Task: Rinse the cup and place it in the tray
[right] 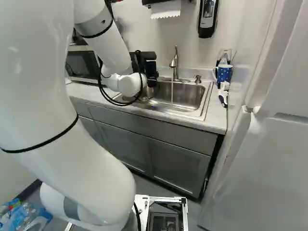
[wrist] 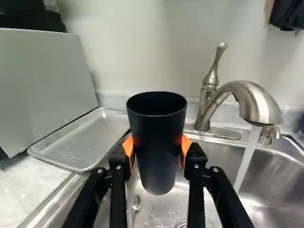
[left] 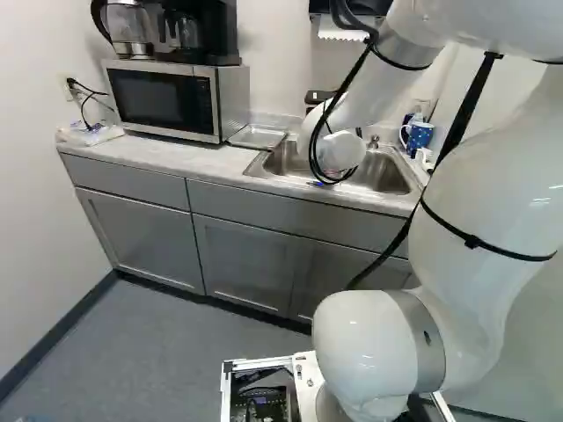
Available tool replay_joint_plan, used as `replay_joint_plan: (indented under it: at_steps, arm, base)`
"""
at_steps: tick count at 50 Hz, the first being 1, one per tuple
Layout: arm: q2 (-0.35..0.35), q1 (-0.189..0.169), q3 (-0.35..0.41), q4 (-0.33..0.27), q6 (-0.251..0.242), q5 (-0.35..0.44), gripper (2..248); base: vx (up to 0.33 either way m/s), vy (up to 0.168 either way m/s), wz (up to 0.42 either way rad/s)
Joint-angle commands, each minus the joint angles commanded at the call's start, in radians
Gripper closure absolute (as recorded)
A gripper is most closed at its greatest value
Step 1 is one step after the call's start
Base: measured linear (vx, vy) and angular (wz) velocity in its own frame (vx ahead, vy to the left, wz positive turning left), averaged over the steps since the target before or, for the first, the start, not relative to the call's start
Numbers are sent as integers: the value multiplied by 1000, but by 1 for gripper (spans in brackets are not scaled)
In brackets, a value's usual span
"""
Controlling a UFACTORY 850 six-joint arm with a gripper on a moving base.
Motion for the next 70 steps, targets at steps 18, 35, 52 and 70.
replay_joint_plan:
  at_steps: [18, 35, 52, 70]
  arm:
    - [-9, -57, 33, 0, 0, 14, 134]
    - [-30, -112, 50, 0, 0, 14, 134]
    - [-52, -166, 68, 0, 0, 14, 134]
    - [-82, -200, 57, 0, 0, 14, 134]
  base:
    - [0, 0, 0]
    - [0, 0, 0]
    - [0, 0, 0]
    - [0, 0, 0]
